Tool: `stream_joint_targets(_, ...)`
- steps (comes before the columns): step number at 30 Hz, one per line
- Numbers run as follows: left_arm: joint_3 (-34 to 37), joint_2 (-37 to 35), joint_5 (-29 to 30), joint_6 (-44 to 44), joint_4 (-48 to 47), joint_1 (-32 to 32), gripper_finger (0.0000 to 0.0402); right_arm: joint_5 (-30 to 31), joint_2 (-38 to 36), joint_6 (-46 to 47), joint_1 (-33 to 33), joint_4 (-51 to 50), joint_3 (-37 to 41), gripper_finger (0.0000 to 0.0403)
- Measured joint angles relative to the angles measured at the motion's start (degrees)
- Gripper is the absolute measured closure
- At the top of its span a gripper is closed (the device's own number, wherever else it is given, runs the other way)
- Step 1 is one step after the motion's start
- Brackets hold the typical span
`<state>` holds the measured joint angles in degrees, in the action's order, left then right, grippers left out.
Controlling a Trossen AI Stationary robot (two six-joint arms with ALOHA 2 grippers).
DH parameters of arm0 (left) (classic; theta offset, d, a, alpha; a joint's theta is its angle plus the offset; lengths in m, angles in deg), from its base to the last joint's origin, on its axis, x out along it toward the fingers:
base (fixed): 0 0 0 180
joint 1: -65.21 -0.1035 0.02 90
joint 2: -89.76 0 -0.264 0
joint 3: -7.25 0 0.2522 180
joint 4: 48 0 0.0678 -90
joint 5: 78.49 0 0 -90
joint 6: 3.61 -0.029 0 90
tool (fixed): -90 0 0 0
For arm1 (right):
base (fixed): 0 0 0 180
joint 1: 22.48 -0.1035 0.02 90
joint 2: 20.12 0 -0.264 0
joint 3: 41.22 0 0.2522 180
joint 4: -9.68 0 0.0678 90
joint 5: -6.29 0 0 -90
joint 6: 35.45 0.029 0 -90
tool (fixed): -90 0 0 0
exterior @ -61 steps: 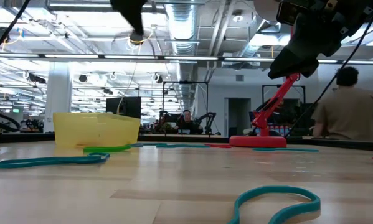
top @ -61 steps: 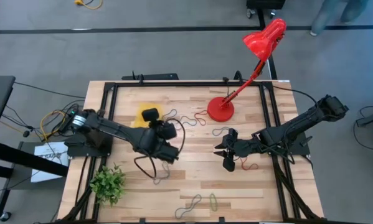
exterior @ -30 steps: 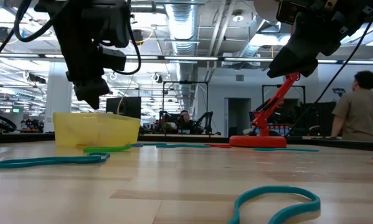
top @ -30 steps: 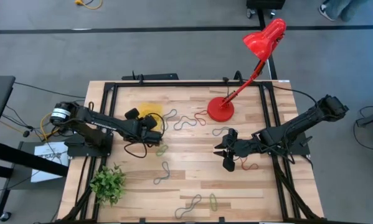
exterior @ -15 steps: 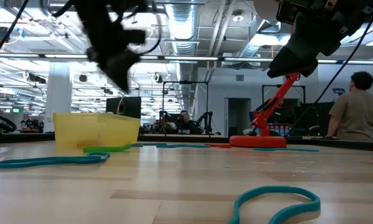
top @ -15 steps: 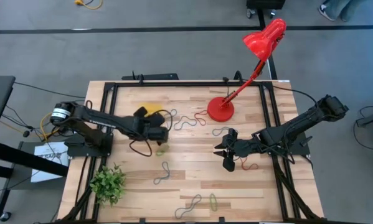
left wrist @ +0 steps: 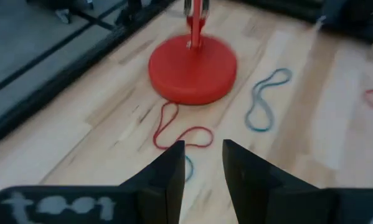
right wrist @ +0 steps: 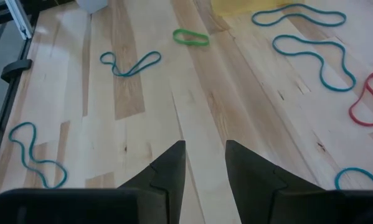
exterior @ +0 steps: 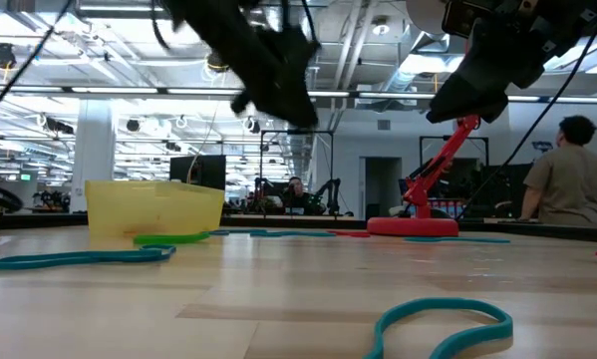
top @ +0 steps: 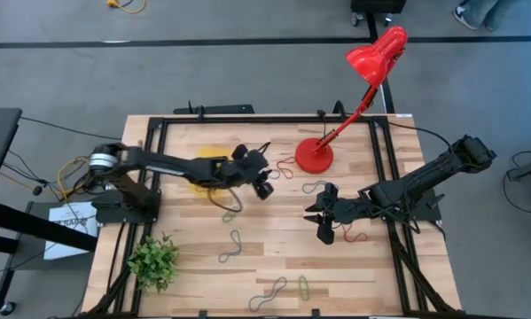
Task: Pick and place items into bin
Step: Put the red rubber band into the yellow bin
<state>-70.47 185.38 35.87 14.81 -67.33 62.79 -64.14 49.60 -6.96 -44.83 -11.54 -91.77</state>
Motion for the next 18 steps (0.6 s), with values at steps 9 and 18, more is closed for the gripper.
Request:
stream_joint_targets(9, -0.4, 14.3, -3.1, -1.1, 13.9, -7.8, 0.0304, 0.0, 0.0, -0.1, 0.0, 0.2, 0.0, 0.0295)
stream_joint_targets(18, -7.7, 23.3, -7.6, 0.2, 13.7, -11.0, 0.0304, 0.0, 0.0, -0.5, 0.0, 0.2, 0.0, 0.0295)
